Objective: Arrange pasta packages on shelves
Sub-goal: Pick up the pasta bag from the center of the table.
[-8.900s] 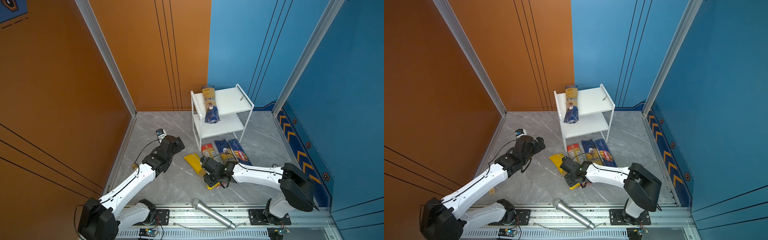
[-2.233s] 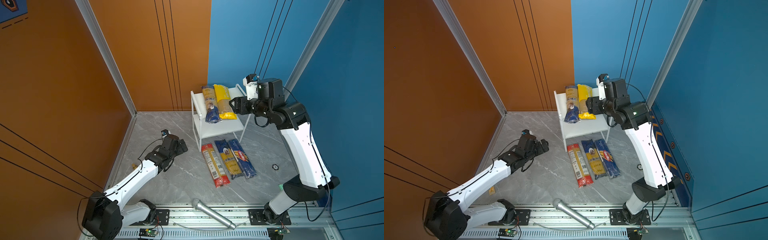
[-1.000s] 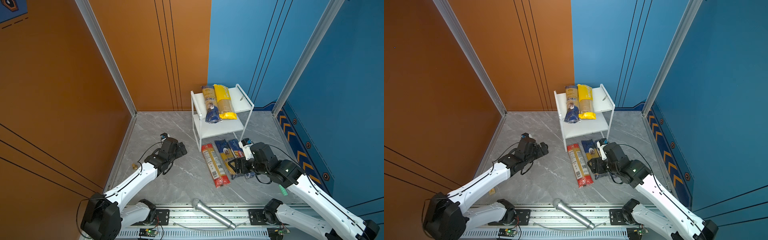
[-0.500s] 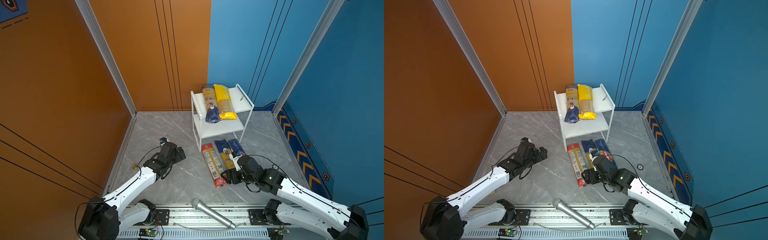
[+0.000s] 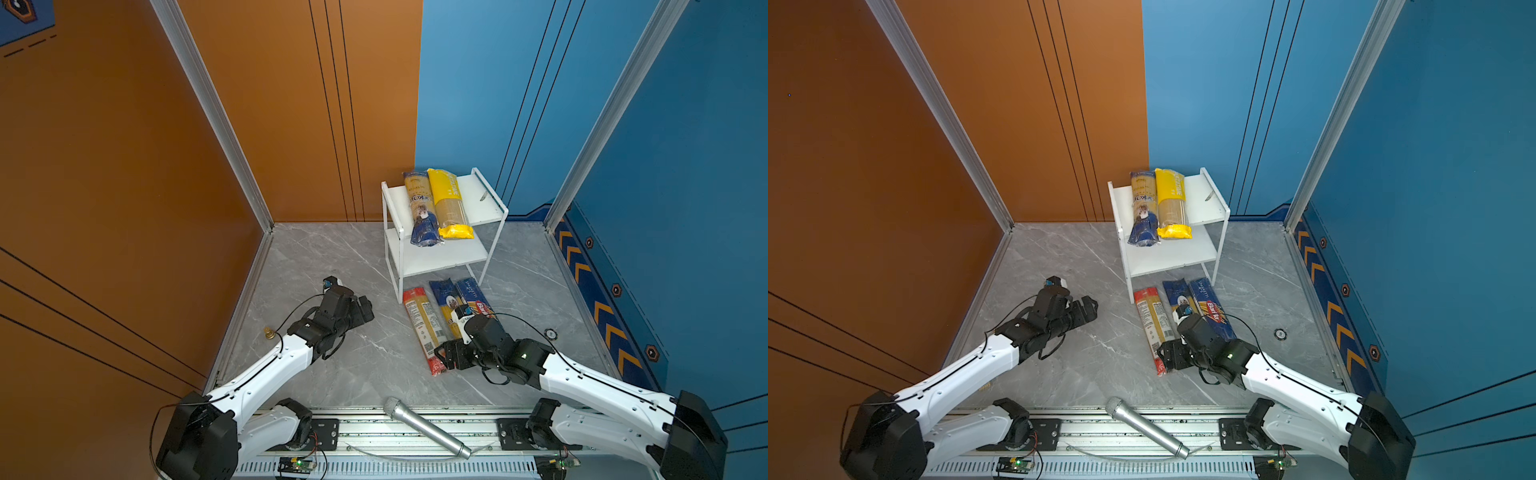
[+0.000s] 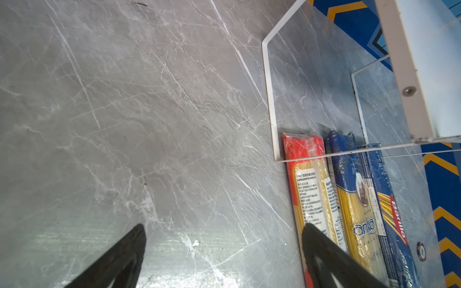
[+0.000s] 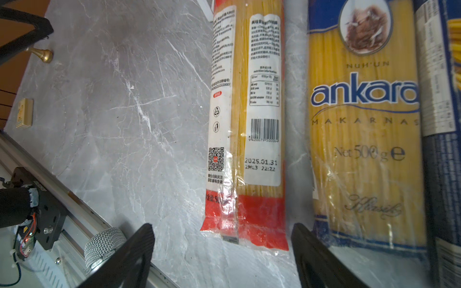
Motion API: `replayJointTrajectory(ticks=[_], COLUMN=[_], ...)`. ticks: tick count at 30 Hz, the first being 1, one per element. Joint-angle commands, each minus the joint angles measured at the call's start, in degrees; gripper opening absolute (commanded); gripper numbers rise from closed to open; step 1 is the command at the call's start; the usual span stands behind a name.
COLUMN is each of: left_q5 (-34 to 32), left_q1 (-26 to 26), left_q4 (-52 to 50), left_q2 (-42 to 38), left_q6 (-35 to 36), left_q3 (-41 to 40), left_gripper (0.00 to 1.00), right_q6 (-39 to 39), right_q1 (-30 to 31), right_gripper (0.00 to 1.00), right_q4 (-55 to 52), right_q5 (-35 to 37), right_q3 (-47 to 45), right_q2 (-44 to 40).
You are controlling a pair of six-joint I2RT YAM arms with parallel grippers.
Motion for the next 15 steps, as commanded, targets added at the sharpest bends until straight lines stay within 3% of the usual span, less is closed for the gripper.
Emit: replayJointTrajectory(ticks=[1, 15], left_q5=[1.6, 4.9], left_q1=[0.5, 0.5], left_q4=[0.9, 4.2], left_q2=[0.2, -1.8], left_q6=[1.0, 3.2], left_q3=[-0.5, -2.0], left_gripper=[0.98, 0.98], right_q6=[-1.6, -4.3], right_q1=[0.2, 0.3], right_gripper=[0.84, 0.84], right_q4=[4.1, 7.7], right_q5=[-0.1, 0.3], right_q3=[-0.1, 1.5], right_q2=[3.1, 12.4])
